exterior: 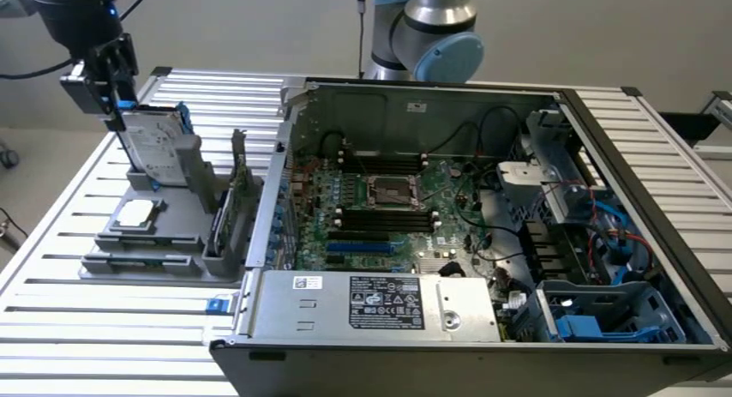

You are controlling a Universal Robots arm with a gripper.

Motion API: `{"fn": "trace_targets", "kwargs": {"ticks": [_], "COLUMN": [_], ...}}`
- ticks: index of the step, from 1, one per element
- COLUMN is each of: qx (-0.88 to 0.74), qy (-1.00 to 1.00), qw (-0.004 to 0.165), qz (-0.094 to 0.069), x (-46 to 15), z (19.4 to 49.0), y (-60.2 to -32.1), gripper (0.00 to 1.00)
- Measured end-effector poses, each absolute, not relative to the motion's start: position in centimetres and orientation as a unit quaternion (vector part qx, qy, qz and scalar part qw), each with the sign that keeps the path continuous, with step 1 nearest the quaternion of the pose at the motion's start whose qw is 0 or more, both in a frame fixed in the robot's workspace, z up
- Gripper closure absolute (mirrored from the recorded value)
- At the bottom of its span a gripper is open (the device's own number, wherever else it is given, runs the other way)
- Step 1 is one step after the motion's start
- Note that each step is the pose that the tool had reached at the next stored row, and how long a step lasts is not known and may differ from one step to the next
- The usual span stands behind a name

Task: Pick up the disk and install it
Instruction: 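Pick up the disk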

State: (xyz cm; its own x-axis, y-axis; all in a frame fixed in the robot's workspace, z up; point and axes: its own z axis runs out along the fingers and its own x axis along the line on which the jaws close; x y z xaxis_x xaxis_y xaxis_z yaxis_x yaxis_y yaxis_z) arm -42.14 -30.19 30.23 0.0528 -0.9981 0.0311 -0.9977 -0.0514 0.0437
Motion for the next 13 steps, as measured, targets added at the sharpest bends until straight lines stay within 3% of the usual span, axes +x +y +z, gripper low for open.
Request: {"fn": "trace_targets", "kwargs": {"ticks": [13], "qx": [0.725], "qy": [-0.688], "qw": [0.025], "qz": [-0.004], "x": [-42.5], "z": [28.1], "y": [-29.9], "gripper": [0.4]}}
